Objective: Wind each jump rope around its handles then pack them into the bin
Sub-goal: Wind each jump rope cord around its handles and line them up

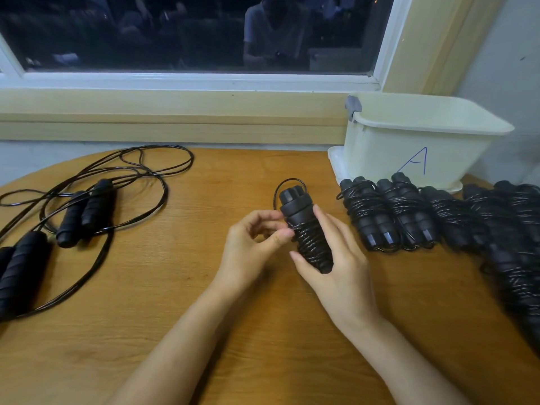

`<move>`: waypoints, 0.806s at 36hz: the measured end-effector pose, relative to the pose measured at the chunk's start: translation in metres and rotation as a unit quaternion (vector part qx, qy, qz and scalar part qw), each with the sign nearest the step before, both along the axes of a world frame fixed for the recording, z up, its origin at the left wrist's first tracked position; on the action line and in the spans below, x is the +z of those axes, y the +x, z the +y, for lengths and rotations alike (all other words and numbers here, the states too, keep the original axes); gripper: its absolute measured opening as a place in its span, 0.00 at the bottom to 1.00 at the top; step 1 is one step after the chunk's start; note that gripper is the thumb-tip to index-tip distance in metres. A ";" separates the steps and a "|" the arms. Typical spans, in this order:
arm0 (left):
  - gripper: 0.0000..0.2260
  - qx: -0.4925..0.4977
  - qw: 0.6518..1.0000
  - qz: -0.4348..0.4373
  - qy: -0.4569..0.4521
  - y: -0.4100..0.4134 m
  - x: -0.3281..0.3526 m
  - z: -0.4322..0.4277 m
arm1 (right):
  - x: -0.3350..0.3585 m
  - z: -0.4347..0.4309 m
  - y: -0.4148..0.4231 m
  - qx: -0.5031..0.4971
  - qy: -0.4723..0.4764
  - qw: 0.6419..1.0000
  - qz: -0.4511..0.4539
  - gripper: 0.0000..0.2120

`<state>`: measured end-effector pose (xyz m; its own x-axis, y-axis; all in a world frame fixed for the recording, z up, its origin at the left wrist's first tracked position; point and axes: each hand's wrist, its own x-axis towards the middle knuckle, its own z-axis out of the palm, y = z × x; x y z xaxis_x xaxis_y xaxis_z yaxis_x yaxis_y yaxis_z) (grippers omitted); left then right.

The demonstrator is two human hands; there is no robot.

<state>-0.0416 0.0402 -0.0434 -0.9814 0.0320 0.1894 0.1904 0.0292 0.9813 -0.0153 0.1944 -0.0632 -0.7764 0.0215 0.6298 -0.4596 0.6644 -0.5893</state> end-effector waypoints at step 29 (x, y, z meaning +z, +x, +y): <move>0.19 -0.032 0.995 -0.047 0.080 0.007 0.012 0.000 | 0.001 0.000 0.001 0.093 -0.115 0.989 -0.009 0.34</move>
